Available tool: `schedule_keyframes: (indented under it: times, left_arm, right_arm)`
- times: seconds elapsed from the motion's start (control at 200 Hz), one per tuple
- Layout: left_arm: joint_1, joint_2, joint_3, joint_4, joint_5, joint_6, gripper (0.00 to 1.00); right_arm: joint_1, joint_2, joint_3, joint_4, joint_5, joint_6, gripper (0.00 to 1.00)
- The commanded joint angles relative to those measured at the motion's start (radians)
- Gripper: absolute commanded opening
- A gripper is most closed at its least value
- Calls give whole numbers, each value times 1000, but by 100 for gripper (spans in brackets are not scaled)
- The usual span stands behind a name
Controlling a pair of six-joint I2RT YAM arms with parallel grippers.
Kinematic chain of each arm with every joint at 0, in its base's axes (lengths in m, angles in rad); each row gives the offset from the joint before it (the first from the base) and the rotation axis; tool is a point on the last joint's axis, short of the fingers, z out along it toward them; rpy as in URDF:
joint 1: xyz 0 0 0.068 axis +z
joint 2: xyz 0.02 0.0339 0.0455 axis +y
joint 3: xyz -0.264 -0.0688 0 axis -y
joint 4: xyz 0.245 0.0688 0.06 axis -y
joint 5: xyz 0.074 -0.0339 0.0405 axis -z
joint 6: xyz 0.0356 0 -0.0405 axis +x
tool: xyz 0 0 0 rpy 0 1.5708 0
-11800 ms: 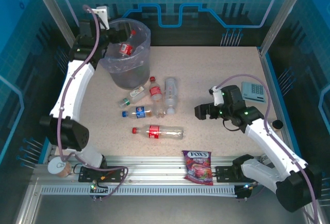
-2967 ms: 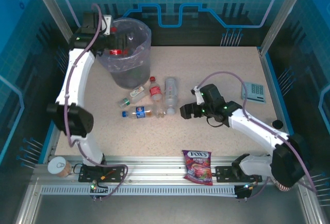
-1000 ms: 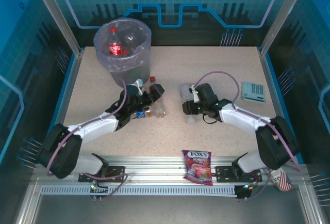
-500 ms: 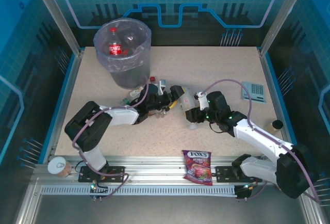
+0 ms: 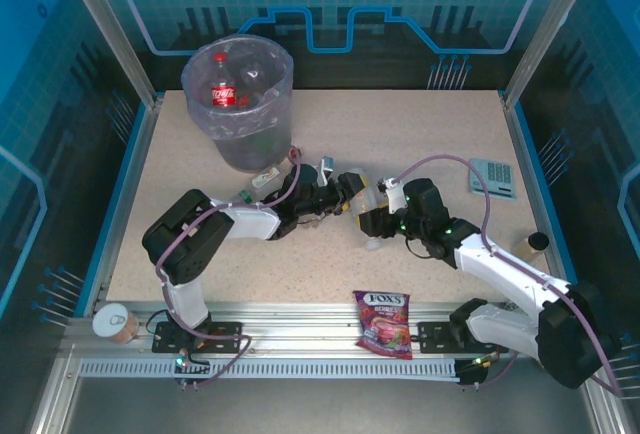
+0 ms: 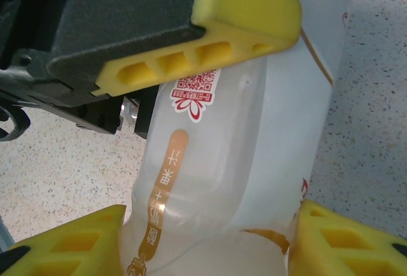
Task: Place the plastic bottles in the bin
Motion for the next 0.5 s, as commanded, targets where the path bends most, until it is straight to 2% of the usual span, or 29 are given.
schedule_keyframes:
  times: [0.0,0.045,0.16,0.22,0.405,0.495]
  left_arm:
    - [-8,-15,35,-1,15,-6,56]
    - [-7,-15,46,-19,16,6,56]
    - [-1,-13,69,-65,21,29,56]
    - [3,-13,81,-80,24,34,56]
    - [19,-25,114,-144,20,84,51]
    - [18,-60,133,-221,5,141,49]
  right_arm:
    - [2,14,-8,59,-36,-4,46]
    - [1,18,-2,49,-43,-7,49]
    - [-7,21,28,-6,-52,-36,72]
    - [-12,11,49,-44,-50,-49,80]
    - [-50,-54,97,-156,-23,-73,92]
    - [-76,-91,105,-209,12,-65,93]
